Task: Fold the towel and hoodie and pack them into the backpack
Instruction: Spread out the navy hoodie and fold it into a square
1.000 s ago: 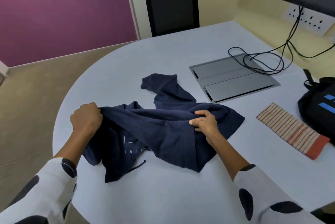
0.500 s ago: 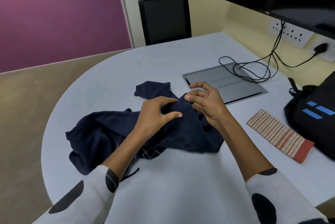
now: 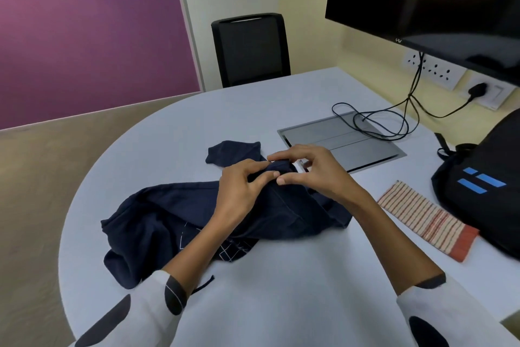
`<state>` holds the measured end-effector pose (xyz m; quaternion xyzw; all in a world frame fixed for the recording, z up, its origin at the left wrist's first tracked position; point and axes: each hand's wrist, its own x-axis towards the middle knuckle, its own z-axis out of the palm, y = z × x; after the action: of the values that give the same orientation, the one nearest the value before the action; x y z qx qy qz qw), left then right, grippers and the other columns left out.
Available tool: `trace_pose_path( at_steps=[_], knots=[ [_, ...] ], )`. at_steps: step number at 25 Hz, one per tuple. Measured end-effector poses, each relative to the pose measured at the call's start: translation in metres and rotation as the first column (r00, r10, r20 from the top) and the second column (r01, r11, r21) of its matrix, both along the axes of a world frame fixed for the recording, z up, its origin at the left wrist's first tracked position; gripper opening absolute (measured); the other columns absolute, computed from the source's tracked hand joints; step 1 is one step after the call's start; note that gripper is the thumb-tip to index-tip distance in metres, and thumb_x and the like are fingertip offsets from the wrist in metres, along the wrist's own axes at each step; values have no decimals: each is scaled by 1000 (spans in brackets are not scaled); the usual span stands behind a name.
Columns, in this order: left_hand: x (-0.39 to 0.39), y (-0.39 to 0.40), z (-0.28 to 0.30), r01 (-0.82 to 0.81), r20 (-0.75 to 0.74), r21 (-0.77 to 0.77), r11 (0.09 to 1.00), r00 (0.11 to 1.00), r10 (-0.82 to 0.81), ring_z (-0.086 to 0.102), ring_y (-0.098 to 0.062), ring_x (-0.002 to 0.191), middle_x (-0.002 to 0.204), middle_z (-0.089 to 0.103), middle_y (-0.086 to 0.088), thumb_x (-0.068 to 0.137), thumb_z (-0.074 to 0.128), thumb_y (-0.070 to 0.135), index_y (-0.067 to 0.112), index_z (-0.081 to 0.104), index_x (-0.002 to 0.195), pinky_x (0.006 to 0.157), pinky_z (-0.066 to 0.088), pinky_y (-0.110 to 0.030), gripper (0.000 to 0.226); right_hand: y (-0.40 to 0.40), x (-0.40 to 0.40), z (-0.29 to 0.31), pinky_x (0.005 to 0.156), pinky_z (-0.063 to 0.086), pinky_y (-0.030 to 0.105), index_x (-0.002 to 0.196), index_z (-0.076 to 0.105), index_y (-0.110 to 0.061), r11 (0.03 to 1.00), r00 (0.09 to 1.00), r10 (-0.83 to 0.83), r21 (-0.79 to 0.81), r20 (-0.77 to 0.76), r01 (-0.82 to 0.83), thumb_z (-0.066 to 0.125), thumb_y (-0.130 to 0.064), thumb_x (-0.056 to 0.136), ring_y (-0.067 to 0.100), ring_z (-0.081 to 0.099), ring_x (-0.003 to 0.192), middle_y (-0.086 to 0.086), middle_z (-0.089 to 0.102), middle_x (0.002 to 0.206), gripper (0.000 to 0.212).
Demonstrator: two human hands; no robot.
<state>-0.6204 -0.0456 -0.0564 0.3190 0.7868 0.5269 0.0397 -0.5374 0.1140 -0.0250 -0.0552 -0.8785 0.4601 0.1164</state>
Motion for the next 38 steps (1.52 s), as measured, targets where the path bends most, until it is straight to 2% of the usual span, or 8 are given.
trace_pose_path(
  at_steps=[7, 11, 15, 24, 27, 31, 35, 38],
  knots=[
    [-7, -3, 18, 230, 25, -89, 969, 973, -229, 65, -3, 81, 86, 72, 10, 92, 60, 29, 22, 72, 103, 73, 50, -21, 17, 7, 1, 16, 48, 41, 23, 89, 77, -16, 953, 992, -112, -274, 64, 126, 75, -14, 80, 16, 48, 51, 3, 62, 58, 10],
    [-7, 1, 22, 199, -82, -153, 968, 974, -213, 49, -6, 61, 65, 56, 6, 98, 48, 31, 17, 61, 82, 59, 34, -24, 25, -9, 0, 20, 50, 55, 30, 110, 65, -16, 885, 994, -92, -453, 58, 108, 69, -1, 83, 25, 67, 62, 7, 64, 106, 31],
    [-4, 5, 27, 110, -122, -143, 984, 984, -128, 42, -11, 60, 64, 47, 3, 101, 40, 30, 8, 47, 76, 57, 31, -28, 34, -12, -2, 11, 53, 55, 33, 94, 63, -21, 896, 935, -348, -315, -62, 312, 82, -15, 72, 12, 56, 51, 0, 64, 97, 30],
    [-3, 7, 24, 82, -224, -178, 981, 967, -121, 49, -12, 67, 70, 52, 6, 102, 36, 29, 13, 52, 81, 64, 34, -27, 31, -15, -1, 12, 43, 50, 25, 88, 68, -8, 830, 950, -311, -484, 12, 277, 76, -7, 78, 15, 55, 44, 10, 60, 73, 13],
    [-2, 7, 25, 71, -250, -167, 983, 962, -112, 58, -4, 82, 91, 67, 10, 101, 40, 32, 20, 62, 107, 76, 43, -25, 26, -12, 0, 16, 44, 50, 26, 82, 69, -11, 846, 937, -348, -438, -24, 303, 76, -9, 79, 18, 55, 39, 10, 60, 56, 7],
    [-3, 9, 29, 79, -265, -130, 988, 958, -112, 59, -7, 80, 85, 69, 9, 98, 47, 30, 19, 65, 105, 73, 44, -24, 22, -11, -2, 20, 55, 52, 26, 83, 70, -17, 853, 900, -425, -377, -100, 361, 76, -9, 78, 11, 60, 52, 1, 65, 76, 11],
    [-6, 7, 26, 134, -251, -119, 984, 955, -161, 61, -8, 82, 89, 70, 7, 98, 49, 26, 18, 66, 102, 73, 46, -24, 20, -3, 3, 19, 97, 33, 9, 129, 53, -40, 993, 989, -104, 52, -106, 110, 79, -22, 75, -2, 43, 122, -19, 54, 132, 62],
    [-3, 8, 23, 197, -212, -94, 976, 954, -213, 62, -8, 79, 84, 69, 9, 96, 49, 28, 19, 67, 97, 71, 46, -22, 19, -4, 0, 17, 107, 31, 18, 119, 67, -30, 990, 996, -43, 133, -78, 54, 80, -16, 72, 1, 43, 129, -8, 61, 128, 50]
  ],
)
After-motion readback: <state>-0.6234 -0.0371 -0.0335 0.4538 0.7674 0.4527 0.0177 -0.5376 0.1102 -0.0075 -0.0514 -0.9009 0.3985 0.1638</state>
